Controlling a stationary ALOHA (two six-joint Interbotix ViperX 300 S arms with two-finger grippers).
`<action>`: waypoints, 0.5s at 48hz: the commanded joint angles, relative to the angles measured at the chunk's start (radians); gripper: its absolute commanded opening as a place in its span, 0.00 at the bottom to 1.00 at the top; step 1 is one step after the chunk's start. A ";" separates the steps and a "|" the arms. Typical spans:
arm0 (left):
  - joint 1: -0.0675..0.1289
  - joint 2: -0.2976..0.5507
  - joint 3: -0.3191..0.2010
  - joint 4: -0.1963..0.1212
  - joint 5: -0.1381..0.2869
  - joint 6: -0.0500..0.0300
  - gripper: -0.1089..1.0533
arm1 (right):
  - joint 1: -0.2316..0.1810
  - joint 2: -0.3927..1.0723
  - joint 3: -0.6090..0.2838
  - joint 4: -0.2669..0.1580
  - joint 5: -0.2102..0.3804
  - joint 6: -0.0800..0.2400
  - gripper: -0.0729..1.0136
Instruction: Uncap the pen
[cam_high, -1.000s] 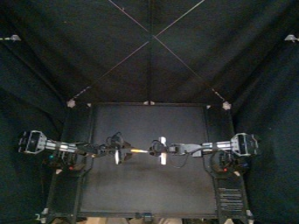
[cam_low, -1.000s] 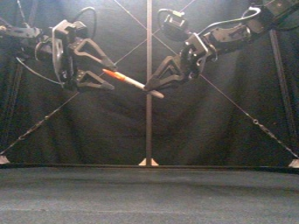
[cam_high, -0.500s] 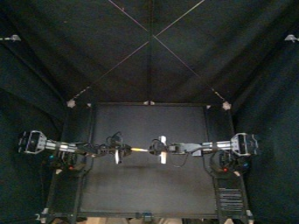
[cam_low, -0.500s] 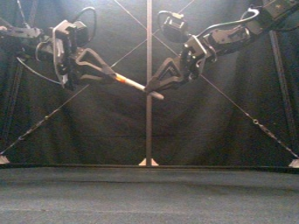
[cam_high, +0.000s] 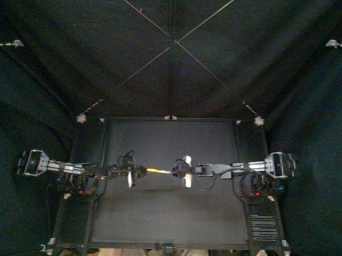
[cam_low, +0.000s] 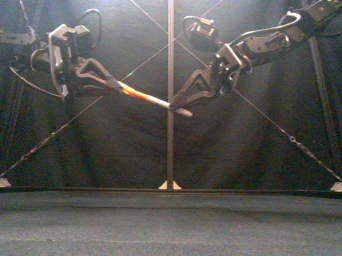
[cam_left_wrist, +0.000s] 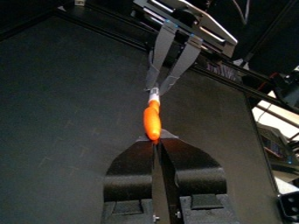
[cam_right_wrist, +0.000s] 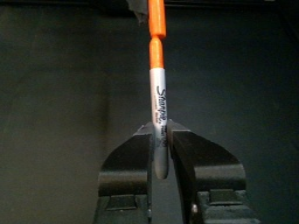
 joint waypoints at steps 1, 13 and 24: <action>0.002 -0.048 0.008 0.000 -0.002 0.0031 0.42 | -0.003 -0.054 0.000 0.003 -0.005 -0.002 0.51; 0.000 -0.135 0.038 0.002 0.071 0.0046 0.42 | -0.002 -0.084 0.032 0.005 -0.005 -0.002 0.51; 0.000 -0.179 0.052 0.003 0.100 0.0077 0.42 | 0.002 -0.098 0.055 0.006 -0.006 -0.002 0.51</action>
